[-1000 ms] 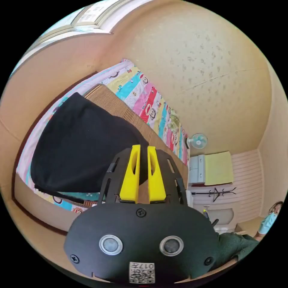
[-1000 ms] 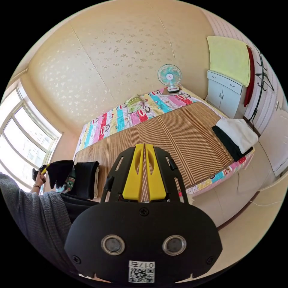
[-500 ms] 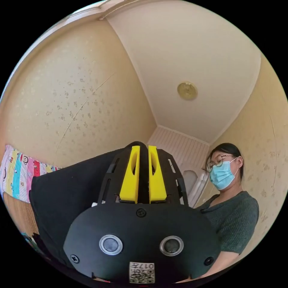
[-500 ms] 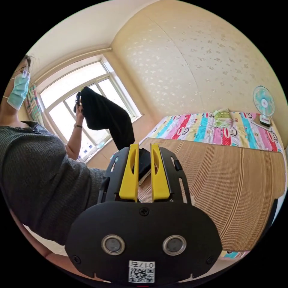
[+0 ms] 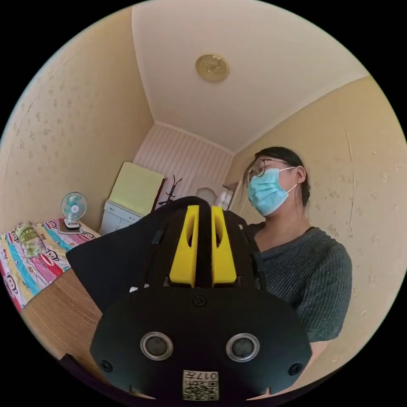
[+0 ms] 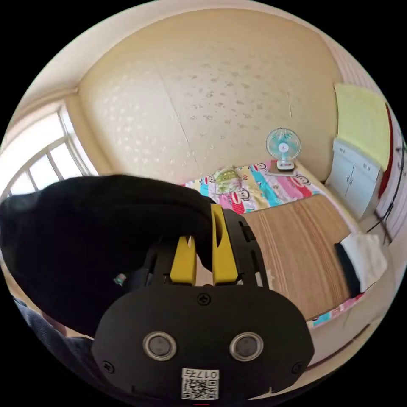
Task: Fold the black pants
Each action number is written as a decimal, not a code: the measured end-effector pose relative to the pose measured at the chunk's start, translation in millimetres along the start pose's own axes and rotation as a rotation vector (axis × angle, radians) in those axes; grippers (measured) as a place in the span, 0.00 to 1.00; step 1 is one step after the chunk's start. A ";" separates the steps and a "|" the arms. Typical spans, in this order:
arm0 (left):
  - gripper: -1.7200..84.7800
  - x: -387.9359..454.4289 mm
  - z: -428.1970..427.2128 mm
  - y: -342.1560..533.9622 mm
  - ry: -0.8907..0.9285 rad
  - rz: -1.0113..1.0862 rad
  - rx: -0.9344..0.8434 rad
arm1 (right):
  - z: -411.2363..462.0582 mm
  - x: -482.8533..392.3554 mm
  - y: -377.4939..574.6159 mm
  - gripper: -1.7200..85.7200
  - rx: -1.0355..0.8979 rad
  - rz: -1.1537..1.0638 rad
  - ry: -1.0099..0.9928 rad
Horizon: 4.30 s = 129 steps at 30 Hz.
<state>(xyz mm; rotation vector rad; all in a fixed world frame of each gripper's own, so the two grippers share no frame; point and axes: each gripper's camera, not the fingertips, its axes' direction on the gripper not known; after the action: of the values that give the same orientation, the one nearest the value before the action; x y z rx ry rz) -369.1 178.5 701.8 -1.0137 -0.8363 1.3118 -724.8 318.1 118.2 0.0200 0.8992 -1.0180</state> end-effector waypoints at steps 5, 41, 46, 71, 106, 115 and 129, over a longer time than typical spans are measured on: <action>0.08 -45.5 62.0 90.3 -0.212 -0.204 -0.169 | -76.5 67.7 -51.6 0.10 0.305 -0.095 -0.444; 0.21 -307.4 93.6 191.5 0.419 -0.823 0.351 | -26.5 80.9 -50.1 0.11 0.665 -0.288 -2.083; 0.18 -317.5 101.8 194.2 0.406 -0.887 0.268 | -46.2 50.8 -51.7 0.11 0.589 -0.560 -1.929; 0.04 -220.9 202.4 110.3 -0.545 -0.137 0.329 | -127.1 -109.0 82.7 0.20 0.271 -0.512 -0.563; 0.04 -72.0 296.9 96.9 -0.611 -0.203 0.200 | -134.5 -155.8 169.5 0.22 0.297 -0.539 -0.581; 0.05 32.7 277.0 80.7 -0.564 0.008 0.199 | -143.1 -195.1 125.1 0.15 0.553 -0.554 0.079; 0.06 100.7 162.9 75.7 -0.494 0.255 0.000 | -258.2 -122.5 19.0 0.05 0.660 -0.432 -0.346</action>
<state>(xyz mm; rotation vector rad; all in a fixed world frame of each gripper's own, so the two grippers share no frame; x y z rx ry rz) -537.5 295.7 683.3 -0.8227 -1.0991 1.8227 -901.4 522.2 22.5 0.2055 0.2225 -1.6313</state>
